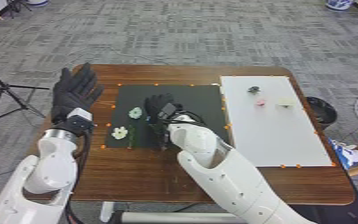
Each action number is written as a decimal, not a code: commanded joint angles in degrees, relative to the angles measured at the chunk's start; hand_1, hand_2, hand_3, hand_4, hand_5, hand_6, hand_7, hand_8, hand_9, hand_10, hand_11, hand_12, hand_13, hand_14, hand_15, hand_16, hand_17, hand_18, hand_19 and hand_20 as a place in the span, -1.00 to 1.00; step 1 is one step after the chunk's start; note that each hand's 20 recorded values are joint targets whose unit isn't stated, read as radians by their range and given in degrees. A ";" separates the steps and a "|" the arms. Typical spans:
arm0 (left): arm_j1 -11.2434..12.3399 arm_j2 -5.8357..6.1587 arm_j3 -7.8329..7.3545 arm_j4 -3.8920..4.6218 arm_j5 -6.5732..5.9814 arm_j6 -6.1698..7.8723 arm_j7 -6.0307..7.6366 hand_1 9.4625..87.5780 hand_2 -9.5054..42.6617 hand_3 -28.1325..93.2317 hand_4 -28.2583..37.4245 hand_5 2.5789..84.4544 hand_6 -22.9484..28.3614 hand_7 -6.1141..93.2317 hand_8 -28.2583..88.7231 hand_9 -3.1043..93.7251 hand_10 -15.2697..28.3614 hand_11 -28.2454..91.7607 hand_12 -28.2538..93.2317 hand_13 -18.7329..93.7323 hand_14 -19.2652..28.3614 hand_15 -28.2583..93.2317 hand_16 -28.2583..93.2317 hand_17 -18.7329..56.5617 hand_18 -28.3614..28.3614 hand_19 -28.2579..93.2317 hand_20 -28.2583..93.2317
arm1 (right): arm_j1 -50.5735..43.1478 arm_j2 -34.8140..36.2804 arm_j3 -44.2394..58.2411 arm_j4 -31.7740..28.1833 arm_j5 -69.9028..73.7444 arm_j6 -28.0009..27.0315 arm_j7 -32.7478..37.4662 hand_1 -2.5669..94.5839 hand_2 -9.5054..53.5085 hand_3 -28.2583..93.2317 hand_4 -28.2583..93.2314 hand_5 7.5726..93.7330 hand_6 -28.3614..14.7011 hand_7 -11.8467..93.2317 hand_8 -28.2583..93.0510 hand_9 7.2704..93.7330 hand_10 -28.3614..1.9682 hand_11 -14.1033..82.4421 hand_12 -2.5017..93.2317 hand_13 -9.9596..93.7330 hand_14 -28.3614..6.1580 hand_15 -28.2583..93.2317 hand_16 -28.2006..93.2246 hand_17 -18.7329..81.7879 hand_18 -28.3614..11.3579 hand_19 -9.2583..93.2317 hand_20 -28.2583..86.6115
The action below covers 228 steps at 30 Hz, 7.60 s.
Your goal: Arrange flowers
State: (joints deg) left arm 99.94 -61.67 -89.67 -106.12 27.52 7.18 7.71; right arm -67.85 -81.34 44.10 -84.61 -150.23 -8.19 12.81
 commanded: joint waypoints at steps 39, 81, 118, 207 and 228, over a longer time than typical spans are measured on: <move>3.90 -0.04 -2.26 -2.54 -0.69 0.21 1.12 -0.56 0.04 0.44 -1.00 -0.17 0.21 -0.73 -0.66 -0.41 0.26 -0.32 -0.45 -0.37 0.24 -0.39 -0.60 -0.74 0.41 -0.01 -0.47 | 3.73 16.80 9.22 -7.10 13.76 5.37 10.61 -0.18 -1.00 0.80 -0.93 -0.12 -0.01 -0.48 -0.72 -0.16 -0.40 -0.42 -0.60 0.05 -0.27 0.47 -0.18 -0.15 -0.71 0.65 0.15; 3.41 0.15 -1.36 -3.31 -1.08 0.98 2.06 -0.60 0.02 0.51 -1.00 -0.17 0.22 -0.72 -0.66 -0.44 0.25 -0.31 -0.46 -0.36 0.26 -0.36 -0.62 -0.73 0.41 0.00 -0.47 | -2.13 23.60 19.72 -2.25 9.12 -16.85 19.34 0.10 -1.00 0.79 -1.00 0.05 0.17 -0.48 -0.74 0.03 0.12 -0.44 -0.65 0.04 -0.05 0.22 -0.22 -0.16 -0.66 0.65 0.14; 4.54 0.10 -1.44 -3.27 -1.93 0.96 1.36 -0.59 0.02 0.50 -1.00 -0.16 0.23 -0.72 -0.66 -0.40 0.30 -0.30 -0.45 -0.34 0.30 -0.35 -0.61 -0.75 0.43 0.01 -0.46 | -1.55 12.84 7.76 -14.73 12.57 -1.50 11.03 0.36 -1.00 0.56 -1.00 0.46 0.34 0.10 -0.43 0.68 0.40 -0.19 0.19 0.36 0.07 0.47 0.36 0.04 -0.65 0.76 0.31; 3.89 0.27 -0.73 -3.14 -11.09 -0.41 3.64 -0.58 -0.01 0.51 -1.00 -0.12 0.18 -0.73 -0.66 -0.36 0.31 -0.30 -0.45 -0.32 0.38 -0.31 -0.60 -0.75 0.45 0.02 -0.45 | 4.29 16.89 18.43 -5.97 13.39 -1.42 21.38 -0.21 -0.97 0.73 -0.88 0.00 0.00 -0.52 -0.71 -0.11 -0.27 -0.49 -0.63 0.03 -0.30 0.26 -0.21 -0.10 -0.71 0.67 0.19; 5.15 -0.12 -2.25 -4.08 -9.27 -0.11 3.01 -0.63 -0.01 0.56 -1.00 -0.13 0.20 -0.72 -0.66 -0.37 0.31 -0.30 -0.44 -0.32 0.40 -0.30 -0.59 -0.75 0.46 0.02 -0.44 | 9.50 27.16 19.80 0.59 13.27 -27.70 23.63 -0.12 -1.00 0.74 -1.00 -0.27 -0.09 -0.65 -0.66 -0.43 -0.44 -0.60 -0.64 -0.27 -0.45 0.05 -0.27 -0.26 -0.70 0.53 0.00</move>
State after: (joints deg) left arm 104.20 -61.34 -91.37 -109.74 16.99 6.84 11.25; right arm -58.90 -55.68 63.22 -85.66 -136.31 -31.85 34.86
